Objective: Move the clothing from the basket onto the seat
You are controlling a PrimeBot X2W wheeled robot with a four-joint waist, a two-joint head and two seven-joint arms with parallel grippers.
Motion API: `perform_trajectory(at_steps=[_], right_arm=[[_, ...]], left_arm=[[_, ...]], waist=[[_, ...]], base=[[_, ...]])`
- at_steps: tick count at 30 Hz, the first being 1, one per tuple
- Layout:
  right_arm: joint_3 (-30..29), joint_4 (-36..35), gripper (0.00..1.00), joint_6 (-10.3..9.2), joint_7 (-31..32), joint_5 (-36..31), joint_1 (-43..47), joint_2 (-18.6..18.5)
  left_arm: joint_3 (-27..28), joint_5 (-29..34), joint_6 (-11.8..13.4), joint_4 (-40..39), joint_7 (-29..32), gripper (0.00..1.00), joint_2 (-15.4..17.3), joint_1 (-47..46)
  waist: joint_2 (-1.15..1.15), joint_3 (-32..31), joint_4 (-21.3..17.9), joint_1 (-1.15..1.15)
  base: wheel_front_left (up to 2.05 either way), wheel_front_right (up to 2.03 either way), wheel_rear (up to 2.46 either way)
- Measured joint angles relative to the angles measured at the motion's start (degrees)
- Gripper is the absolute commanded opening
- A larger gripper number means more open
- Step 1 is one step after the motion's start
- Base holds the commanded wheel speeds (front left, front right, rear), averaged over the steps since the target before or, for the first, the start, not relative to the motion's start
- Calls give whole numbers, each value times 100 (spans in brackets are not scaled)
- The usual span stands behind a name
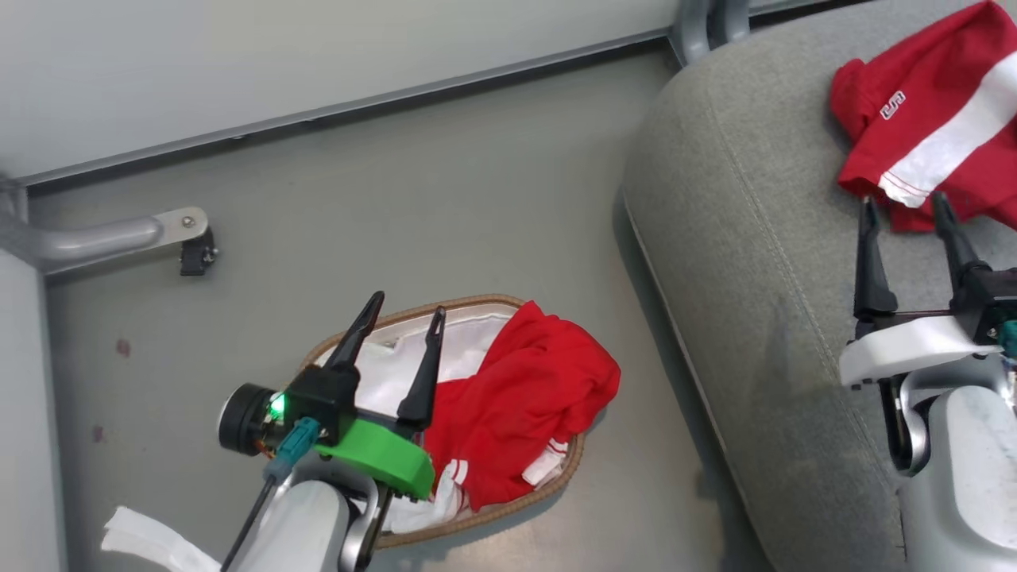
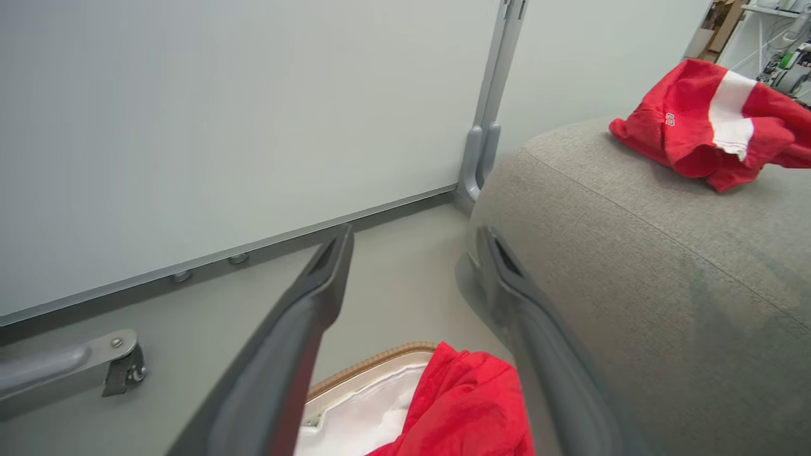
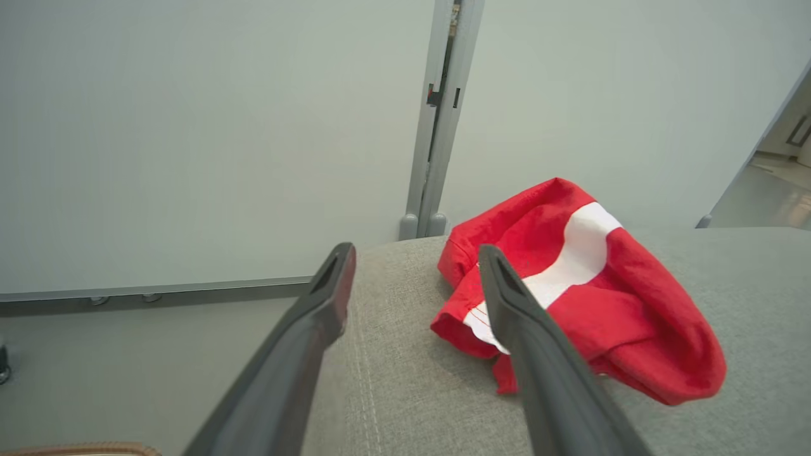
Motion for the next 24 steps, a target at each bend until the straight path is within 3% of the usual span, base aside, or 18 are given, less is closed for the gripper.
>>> perform_trajectory(at_steps=[10,24], right_arm=[[415,189,100,0,0,223,238,76],[853,452,100,0,0,545,833,73]], left_arm=[[1061,116,147,11,0,100,-97,445],[1788,344,142,130,-1,100,-144,1177]], waist=[[0,-400,592,0],[0,-1088,929,0]], base=[[0,0,0],[0,0,0]])
